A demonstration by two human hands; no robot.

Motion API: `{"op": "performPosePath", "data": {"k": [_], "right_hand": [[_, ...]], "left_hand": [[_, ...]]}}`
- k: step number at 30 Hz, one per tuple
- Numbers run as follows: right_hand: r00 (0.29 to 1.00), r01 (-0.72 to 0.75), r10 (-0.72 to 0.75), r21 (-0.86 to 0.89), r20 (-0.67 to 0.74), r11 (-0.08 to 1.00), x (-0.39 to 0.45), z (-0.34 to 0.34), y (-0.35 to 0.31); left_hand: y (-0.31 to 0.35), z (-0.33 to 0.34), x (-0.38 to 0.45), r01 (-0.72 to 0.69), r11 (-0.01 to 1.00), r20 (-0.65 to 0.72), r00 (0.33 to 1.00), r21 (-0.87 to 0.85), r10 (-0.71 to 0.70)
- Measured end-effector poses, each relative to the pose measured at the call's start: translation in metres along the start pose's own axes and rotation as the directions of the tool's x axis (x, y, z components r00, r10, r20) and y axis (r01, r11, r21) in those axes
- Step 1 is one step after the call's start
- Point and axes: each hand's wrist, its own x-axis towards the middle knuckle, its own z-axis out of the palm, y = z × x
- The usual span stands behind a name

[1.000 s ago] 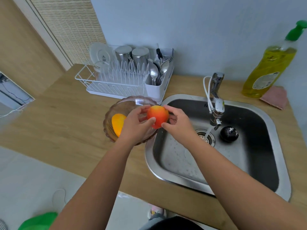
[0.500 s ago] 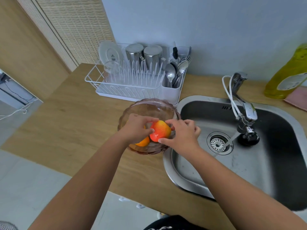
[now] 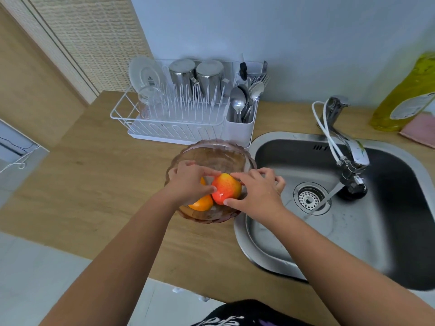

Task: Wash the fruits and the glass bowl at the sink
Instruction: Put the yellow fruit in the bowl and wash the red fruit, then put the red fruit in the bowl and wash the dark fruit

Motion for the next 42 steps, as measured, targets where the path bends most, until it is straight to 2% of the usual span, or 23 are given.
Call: {"op": "performPosePath", "data": {"k": [3,5,7,9,11,13,16,18,20,22,25,27,32,35,39,42], "right_hand": [[1.000,-0.017,0.017,0.059,-0.011,0.998,-0.002,-0.005,0.005],[0.996,-0.043,0.052,0.107,-0.077,0.993,-0.007,-0.010,0.011],[0.984,-0.109,0.130,0.167,-0.122,0.980,-0.016,-0.015,0.023],[0.966,-0.196,0.228,0.227,-0.124,0.954,-0.029,-0.016,0.043],[0.939,-0.291,0.328,0.273,-0.100,0.917,-0.042,-0.016,0.070],[0.900,-0.398,0.435,0.336,-0.039,0.854,-0.054,-0.016,0.100],[0.796,-0.554,0.602,0.474,0.061,0.685,-0.068,-0.014,0.148],[0.731,-0.576,0.674,0.630,0.110,0.521,-0.074,-0.016,0.180],[0.674,-0.567,0.726,0.725,0.136,0.391,-0.079,-0.021,0.206],[0.620,-0.558,0.771,0.774,0.146,0.301,-0.080,-0.026,0.229],[0.552,-0.519,0.813,0.839,0.184,0.163,-0.075,-0.025,0.259],[0.521,-0.513,0.823,0.854,0.226,0.090,-0.069,-0.022,0.275],[0.522,-0.533,0.807,0.845,0.278,0.054,-0.049,-0.014,0.302],[0.561,-0.518,0.779,0.853,0.280,0.067,-0.036,-0.011,0.309],[0.613,-0.434,0.755,0.898,0.234,0.074,-0.019,-0.013,0.319],[0.638,-0.401,0.726,0.916,0.256,0.030,-0.009,-0.010,0.325]], "left_hand": [[0.003,0.001,0.000,-0.043,0.999,-0.037,0.998,-0.016,0.043],[0.011,0.001,0.000,-0.120,0.989,-0.107,0.988,-0.086,0.110],[0.030,0.003,-0.002,-0.238,0.939,-0.183,0.963,-0.250,0.196],[0.057,0.010,-0.008,-0.320,0.839,-0.236,0.943,-0.440,0.236],[0.089,0.024,-0.012,-0.331,0.761,-0.207,0.943,-0.557,0.259],[0.120,0.046,-0.010,-0.323,0.755,-0.097,0.940,-0.570,0.328],[0.162,0.093,-0.002,-0.177,0.806,0.208,0.915,-0.565,0.347],[0.187,0.133,0.002,-0.063,0.817,0.408,0.842,-0.574,0.352],[0.208,0.174,0.008,0.040,0.816,0.535,0.774,-0.576,0.340],[0.228,0.206,0.020,0.108,0.814,0.557,0.779,-0.571,0.288],[0.251,0.236,0.044,0.228,0.750,0.489,0.860,-0.621,0.143],[0.262,0.246,0.062,0.259,0.729,0.423,0.905,-0.634,0.047],[0.280,0.260,0.100,0.262,0.674,0.277,0.957,-0.691,-0.087],[0.289,0.262,0.119,0.260,0.614,0.235,0.964,-0.745,-0.123],[0.299,0.263,0.138,0.170,0.594,0.185,0.982,-0.787,-0.036],[0.300,0.265,0.149,0.133,0.610,0.201,0.979,-0.781,0.044]]}}
